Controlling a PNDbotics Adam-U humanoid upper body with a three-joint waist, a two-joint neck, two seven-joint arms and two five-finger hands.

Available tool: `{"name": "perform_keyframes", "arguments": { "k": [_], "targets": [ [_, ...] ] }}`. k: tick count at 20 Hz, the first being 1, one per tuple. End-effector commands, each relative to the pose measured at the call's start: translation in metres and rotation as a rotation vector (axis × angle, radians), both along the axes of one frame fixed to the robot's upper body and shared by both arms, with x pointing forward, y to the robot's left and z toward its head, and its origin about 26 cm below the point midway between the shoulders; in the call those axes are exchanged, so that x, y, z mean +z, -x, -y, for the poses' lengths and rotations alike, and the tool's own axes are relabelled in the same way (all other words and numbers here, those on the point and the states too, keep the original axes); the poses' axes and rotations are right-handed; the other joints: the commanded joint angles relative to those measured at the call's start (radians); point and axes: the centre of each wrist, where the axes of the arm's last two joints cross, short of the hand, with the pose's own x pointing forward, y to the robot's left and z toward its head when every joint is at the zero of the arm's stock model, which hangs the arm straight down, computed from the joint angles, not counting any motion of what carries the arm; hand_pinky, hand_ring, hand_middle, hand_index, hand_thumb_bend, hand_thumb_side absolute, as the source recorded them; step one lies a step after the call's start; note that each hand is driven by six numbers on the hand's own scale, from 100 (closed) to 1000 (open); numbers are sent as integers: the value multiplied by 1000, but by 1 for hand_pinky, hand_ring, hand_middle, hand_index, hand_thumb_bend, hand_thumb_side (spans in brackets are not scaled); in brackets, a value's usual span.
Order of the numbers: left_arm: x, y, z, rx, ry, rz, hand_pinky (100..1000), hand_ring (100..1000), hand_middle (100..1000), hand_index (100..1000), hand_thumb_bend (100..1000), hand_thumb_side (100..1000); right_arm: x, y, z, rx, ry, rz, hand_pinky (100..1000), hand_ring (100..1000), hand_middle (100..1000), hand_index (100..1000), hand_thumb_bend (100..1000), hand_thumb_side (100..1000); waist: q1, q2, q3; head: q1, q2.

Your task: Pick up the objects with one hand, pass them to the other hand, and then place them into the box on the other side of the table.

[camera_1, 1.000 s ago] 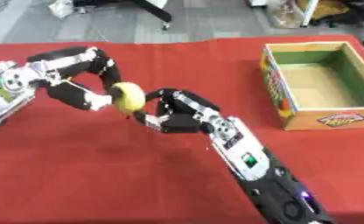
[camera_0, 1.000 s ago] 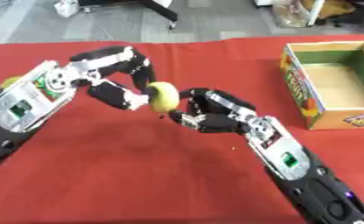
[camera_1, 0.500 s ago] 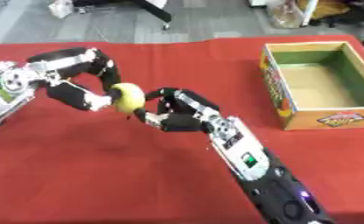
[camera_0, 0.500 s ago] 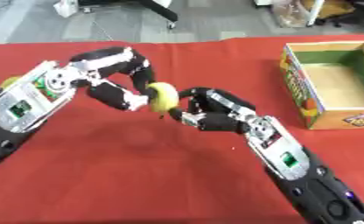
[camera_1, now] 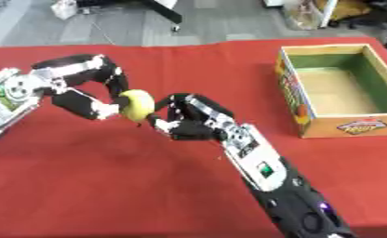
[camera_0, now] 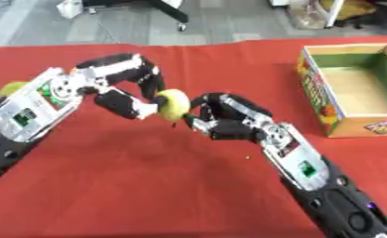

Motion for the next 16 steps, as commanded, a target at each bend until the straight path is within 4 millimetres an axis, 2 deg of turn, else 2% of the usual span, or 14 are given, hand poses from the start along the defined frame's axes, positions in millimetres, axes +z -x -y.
{"name": "perform_keyframes", "arguments": {
  "k": [1, 4, 8, 9, 16],
  "targets": [
    [8, -2, -2, 6, 9, 22, 607, 516, 364, 385, 100, 100, 9, -2, -1, 4, -24, 15, 573, 553, 368, 658, 120, 283, 4, 4, -1, -3, 5],
    [6, -3, -2, 13, 10, 16, 607, 517, 365, 385, 100, 100, 8, -2, -1, 3, -45, -5, 579, 559, 375, 665, 139, 289, 3, 4, -1, -3, 5],
    [4, -5, -4, 21, 8, 11, 610, 519, 368, 387, 100, 100, 7, -2, -1, 28, -68, -18, 588, 572, 391, 753, 271, 369, 3, 5, -2, -4, 5],
    [3, -5, -4, 20, 8, 11, 611, 520, 369, 387, 100, 100, 7, -2, -1, 35, -70, -17, 593, 580, 399, 780, 328, 394, 3, 5, -2, -4, 5],
    [4, -6, -7, 20, 0, 18, 613, 521, 371, 388, 100, 100, 7, -2, 0, 84, -48, 7, 600, 593, 414, 834, 437, 438, 4, 5, -2, -3, 5]
  ]
}}
